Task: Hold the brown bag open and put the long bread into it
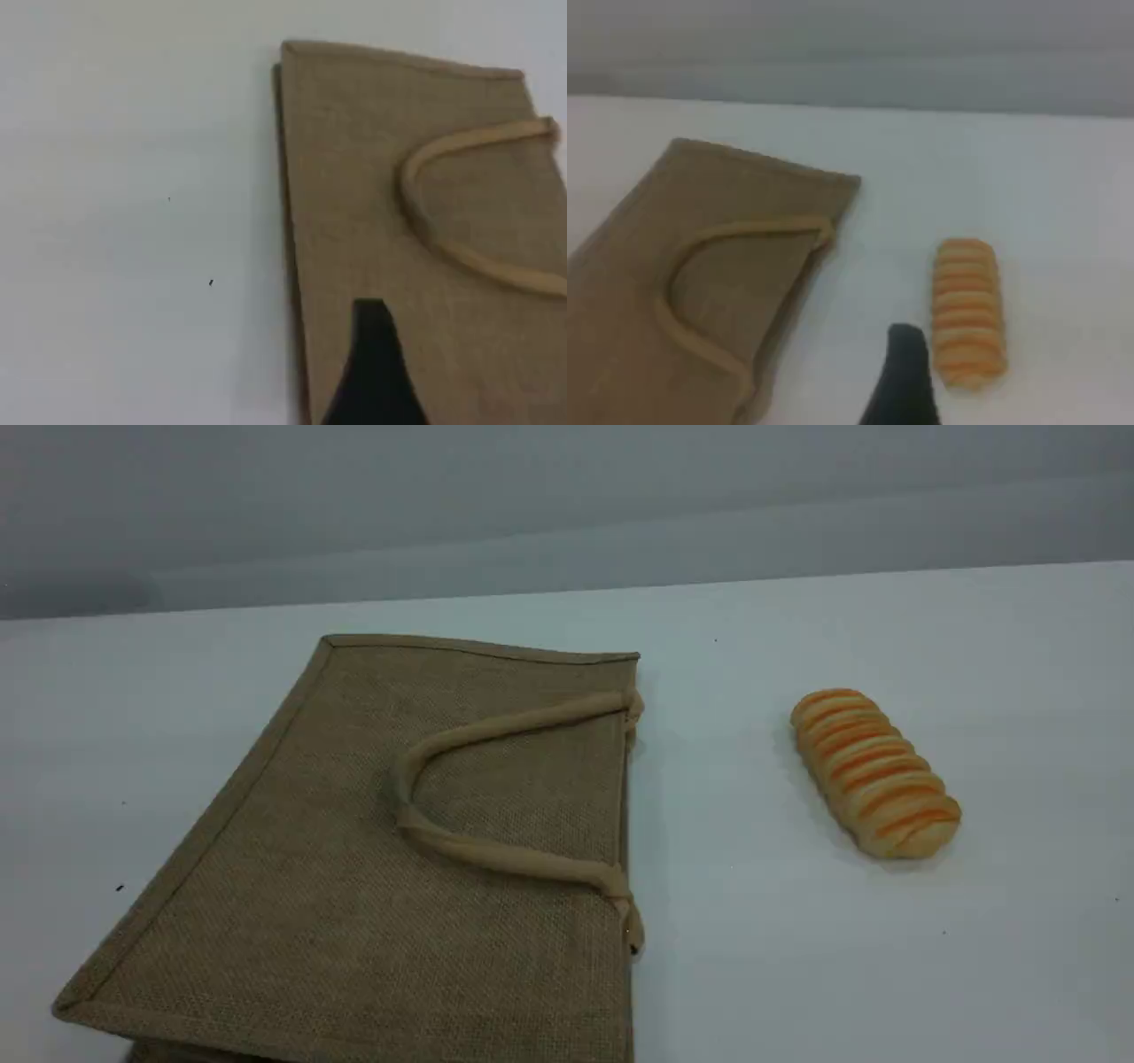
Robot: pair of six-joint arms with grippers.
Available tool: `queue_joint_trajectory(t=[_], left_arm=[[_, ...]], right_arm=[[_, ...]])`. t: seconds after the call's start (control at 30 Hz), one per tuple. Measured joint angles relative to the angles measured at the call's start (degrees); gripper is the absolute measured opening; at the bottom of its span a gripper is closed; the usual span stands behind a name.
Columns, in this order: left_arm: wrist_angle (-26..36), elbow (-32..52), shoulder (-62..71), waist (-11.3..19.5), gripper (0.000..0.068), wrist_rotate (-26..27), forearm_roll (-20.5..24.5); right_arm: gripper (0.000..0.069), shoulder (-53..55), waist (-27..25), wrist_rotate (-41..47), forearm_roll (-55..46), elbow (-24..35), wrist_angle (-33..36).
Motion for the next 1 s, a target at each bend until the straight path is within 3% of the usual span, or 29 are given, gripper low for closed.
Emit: queue_joint_trajectory(t=[0.2, 0.4, 0.73, 0.9, 1.0], left_arm=[[-7.9, -3.5, 19.0, 0.0, 0.0457, -0.9, -0.1], [-9.9, -9.0, 36.3, 0.0, 0.0457, -0.9, -1.5], [-14.2, -14.6, 55.1, -0.3, 0.0457, 10.3, -14.2], [-15.0, -17.6, 62.3, -3.1, 0.0457, 18.5, -23.2], [-16.6, -20.0, 66.6, -5.2, 0.0457, 19.6, -24.6]], right_arm=[[0.0531, 15.5, 0.0, -4.4, 8.4, 0.0, -5.2], [0.0531, 27.8, 0.0, -9.9, 15.6, 0.0, -11.0], [0.0531, 40.5, 0.0, -17.3, 24.6, -5.6, -13.7], [0.0531, 46.7, 0.0, -17.3, 24.6, -10.4, -13.2], [0.0531, 49.2, 0.0, -17.3, 24.5, -12.0, -13.0]])
